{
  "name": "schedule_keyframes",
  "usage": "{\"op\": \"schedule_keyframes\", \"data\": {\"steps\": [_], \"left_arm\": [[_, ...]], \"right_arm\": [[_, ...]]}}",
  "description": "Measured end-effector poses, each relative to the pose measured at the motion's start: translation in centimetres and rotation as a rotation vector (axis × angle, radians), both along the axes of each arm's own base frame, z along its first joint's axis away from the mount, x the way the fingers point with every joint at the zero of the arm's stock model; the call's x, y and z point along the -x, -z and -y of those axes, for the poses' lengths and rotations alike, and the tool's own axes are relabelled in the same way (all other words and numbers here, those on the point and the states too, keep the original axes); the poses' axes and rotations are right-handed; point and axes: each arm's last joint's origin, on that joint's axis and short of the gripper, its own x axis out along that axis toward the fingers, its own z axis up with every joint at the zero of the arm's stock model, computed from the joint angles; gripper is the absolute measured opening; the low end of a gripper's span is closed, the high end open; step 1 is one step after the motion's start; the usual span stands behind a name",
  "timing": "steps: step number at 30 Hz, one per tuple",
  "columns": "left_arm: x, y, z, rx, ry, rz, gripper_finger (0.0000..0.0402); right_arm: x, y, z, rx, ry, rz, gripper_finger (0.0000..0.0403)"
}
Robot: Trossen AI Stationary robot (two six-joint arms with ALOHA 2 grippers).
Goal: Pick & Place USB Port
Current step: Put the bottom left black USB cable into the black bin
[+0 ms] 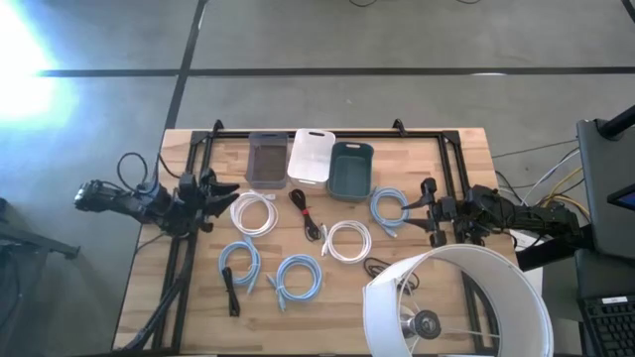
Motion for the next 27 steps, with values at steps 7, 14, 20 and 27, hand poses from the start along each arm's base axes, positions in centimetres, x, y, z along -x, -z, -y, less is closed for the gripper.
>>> {"op": "schedule_keyframes", "data": {"steps": [7, 14, 20, 27], "left_arm": [[-0.5, -4.6, 0.1, 0.025, -0.016, -0.408, 0.0129], [-0.7, -6.6, 0.6, 0.374, 0.009, -0.777, 0.0149], [-2.8, -4.4, 2.4, 0.834, 0.096, -1.075, 0.0180], [-5.7, -0.5, 4.7, 0.948, 0.037, -1.344, 0.0184]], "right_arm": [[0.0, 0.0, 0.0, -0.055, -0.002, -0.003, 0.0150], [0.0, -0.2, 0.2, -0.114, 0.052, 0.018, 0.0150], [0.0, -0.2, 0.3, -0.096, 0.102, 0.021, 0.0150], [0.0, -0.2, 0.3, -0.135, 0.100, 0.011, 0.0150]]}}
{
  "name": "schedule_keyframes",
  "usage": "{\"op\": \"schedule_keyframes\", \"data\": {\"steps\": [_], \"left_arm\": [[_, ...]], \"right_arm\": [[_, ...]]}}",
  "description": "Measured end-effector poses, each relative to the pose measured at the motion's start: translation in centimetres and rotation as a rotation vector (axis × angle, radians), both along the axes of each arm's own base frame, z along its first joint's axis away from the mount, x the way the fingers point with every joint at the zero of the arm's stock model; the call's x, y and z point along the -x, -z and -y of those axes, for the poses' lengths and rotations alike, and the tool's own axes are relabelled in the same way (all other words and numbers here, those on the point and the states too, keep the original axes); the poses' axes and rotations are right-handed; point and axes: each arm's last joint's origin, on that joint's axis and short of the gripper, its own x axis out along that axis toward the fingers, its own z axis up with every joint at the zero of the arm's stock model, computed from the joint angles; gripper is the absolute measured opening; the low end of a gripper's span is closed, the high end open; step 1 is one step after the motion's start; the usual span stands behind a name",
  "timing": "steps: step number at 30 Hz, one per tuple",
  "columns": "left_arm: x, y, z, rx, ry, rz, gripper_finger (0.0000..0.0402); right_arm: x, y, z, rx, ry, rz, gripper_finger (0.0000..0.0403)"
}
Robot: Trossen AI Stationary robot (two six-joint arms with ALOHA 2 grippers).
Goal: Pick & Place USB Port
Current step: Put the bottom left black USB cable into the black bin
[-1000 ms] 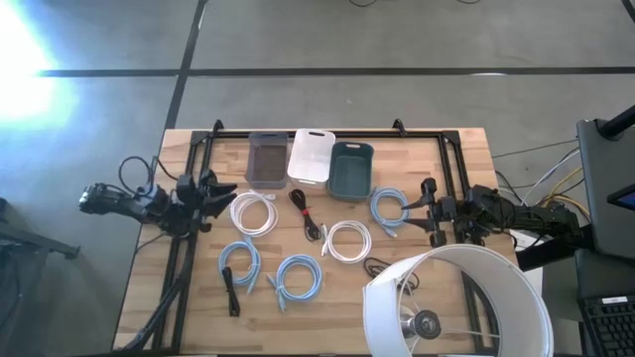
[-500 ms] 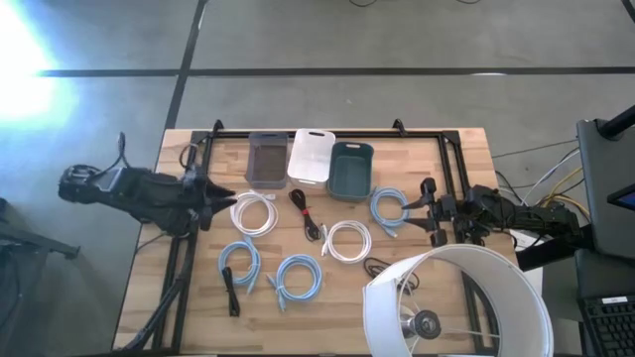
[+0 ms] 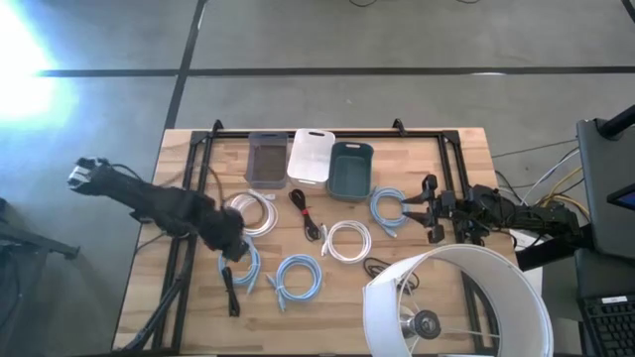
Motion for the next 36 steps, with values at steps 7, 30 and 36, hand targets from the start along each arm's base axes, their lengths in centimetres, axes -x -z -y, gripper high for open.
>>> {"op": "schedule_keyframes", "data": {"steps": [7, 30, 36], "left_arm": [[-1.8, 2.4, 2.2, 0.019, -0.012, -0.167, 0.0183], [-1.8, 11.1, 5.6, 0.099, -0.013, -0.362, 0.0178], [-1.7, 11.1, 5.6, 0.106, 0.041, -0.360, 0.0114]], "right_arm": [[0.0, 0.0, 0.0, -0.013, -0.002, -0.004, 0.0150], [0.0, 0.0, 0.0, -0.001, -0.001, -0.002, 0.0150], [0.0, 0.0, 0.0, 0.041, 0.002, -0.003, 0.0150]]}}
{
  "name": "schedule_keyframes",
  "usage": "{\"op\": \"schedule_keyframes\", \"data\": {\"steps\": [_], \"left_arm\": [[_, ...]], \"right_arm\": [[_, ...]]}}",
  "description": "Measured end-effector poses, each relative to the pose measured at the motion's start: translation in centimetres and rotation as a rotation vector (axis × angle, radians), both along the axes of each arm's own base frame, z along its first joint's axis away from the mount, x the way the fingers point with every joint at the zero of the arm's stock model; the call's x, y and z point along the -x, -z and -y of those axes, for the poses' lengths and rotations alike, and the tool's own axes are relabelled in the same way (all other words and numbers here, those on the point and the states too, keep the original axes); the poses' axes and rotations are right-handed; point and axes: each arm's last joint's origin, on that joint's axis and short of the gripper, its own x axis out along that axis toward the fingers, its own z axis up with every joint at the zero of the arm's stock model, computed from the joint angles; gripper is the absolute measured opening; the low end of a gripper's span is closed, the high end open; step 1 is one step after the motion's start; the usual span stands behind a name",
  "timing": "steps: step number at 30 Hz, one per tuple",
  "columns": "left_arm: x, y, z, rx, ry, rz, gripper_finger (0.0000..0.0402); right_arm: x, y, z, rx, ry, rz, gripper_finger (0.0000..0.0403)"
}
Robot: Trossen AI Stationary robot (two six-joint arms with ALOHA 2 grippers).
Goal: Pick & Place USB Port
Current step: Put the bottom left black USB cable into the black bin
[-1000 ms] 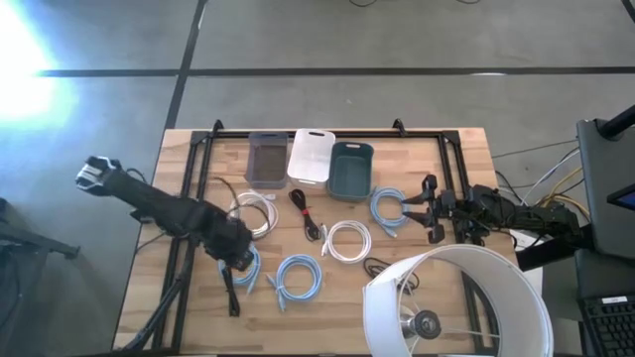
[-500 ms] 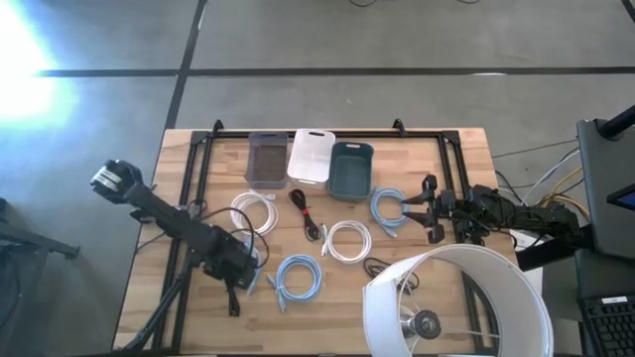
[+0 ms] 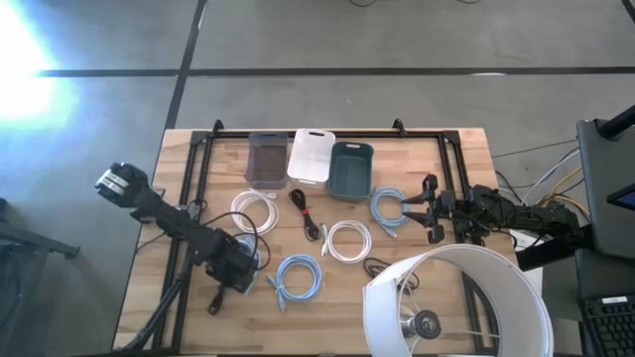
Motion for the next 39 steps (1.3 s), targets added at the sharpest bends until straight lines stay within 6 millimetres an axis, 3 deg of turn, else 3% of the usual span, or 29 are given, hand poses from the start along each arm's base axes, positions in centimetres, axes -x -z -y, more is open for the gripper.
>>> {"op": "schedule_keyframes", "data": {"steps": [5, 14, 19, 24, 31, 39], "left_arm": [[-0.2, -1.0, 0.2, 0.035, 0.007, 0.049, 0.0047], [-1.1, -4.7, 0.6, 0.057, 0.000, 0.158, 0.0052], [-2.0, -7.0, 0.4, -0.084, 0.056, 0.351, 0.0062], [-3.5, -9.0, -0.1, -0.342, 0.172, 0.589, 0.0051], [-5.8, -12.1, -3.3, -0.789, 0.062, 0.743, 0.0065], [-7.8, -14.9, -9.4, -0.932, -0.045, 0.713, 0.0052]], "right_arm": [[0.0, 0.0, 0.0, 0.000, 0.000, 0.001, 0.0150], [0.0, 0.0, 0.0, 0.003, 0.000, 0.001, 0.0150], [0.0, -0.1, 0.0, 0.004, 0.000, 0.005, 0.0150], [0.0, -0.2, 0.0, 0.012, 0.001, 0.016, 0.0150], [0.1, -0.9, 0.0, 0.052, 0.005, 0.096, 0.0150], [0.1, -1.2, 0.0, 0.054, 0.006, 0.117, 0.0150]]}}
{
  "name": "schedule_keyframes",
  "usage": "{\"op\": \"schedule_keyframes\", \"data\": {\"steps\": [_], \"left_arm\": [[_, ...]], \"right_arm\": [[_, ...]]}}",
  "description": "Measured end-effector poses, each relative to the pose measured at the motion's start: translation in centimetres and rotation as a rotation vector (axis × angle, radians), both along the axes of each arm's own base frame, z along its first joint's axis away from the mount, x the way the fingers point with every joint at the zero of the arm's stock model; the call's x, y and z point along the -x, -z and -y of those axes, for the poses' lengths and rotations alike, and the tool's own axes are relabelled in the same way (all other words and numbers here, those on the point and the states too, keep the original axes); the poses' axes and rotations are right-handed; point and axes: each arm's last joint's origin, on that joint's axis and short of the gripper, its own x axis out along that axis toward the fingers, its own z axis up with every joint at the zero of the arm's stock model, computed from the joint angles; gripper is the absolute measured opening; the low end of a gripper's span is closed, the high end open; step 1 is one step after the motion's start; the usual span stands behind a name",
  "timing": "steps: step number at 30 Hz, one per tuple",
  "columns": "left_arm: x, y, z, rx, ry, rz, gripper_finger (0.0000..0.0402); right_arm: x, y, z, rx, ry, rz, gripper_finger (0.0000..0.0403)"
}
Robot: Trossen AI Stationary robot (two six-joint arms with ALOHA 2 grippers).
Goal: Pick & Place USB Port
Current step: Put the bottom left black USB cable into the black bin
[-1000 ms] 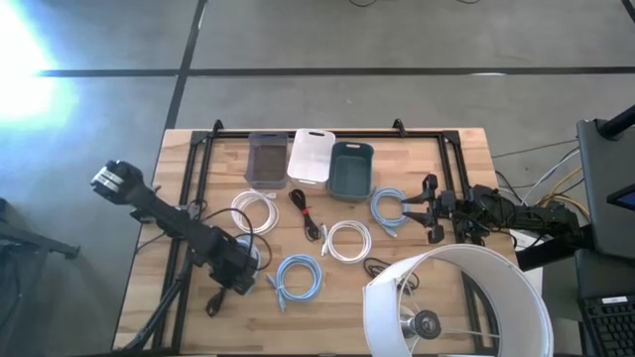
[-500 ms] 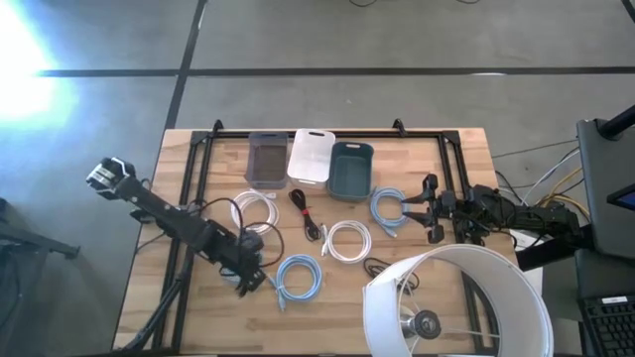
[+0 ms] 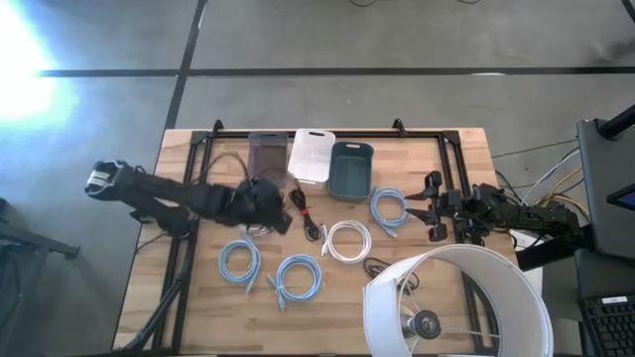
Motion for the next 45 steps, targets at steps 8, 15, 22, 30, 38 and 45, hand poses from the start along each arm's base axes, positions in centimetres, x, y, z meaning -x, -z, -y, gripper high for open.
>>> {"op": "schedule_keyframes", "data": {"steps": [8, 15, 22, 30, 38, 45], "left_arm": [[0.4, -1.6, -8.3, -0.127, -0.165, -0.083, 0.0058], [2.6, 0.0, -14.8, -0.112, -0.341, -0.190, 0.0058], [2.9, 3.3, -17.3, -0.024, -0.340, -0.244, 0.0059], [1.7, 6.0, -18.1, 0.058, -0.304, -0.288, 0.0059], [0.4, 8.7, -19.0, 0.052, -0.254, -0.381, 0.0060], [0.0, 9.2, -19.3, 0.057, -0.237, -0.418, 0.0060]], "right_arm": [[0.0, 0.0, 0.0, 0.000, 0.000, 0.000, 0.0150], [0.0, 0.0, 0.0, 0.010, 0.002, 0.000, 0.0150], [0.0, 0.0, 0.0, 0.010, 0.002, 0.000, 0.0150], [0.0, 0.1, 0.2, -0.034, 0.062, -0.006, 0.0150], [-0.6, 0.5, 0.5, -0.071, 0.156, -0.060, 0.0150], [-1.5, 0.4, 0.5, -0.056, 0.133, -0.062, 0.0150]]}}
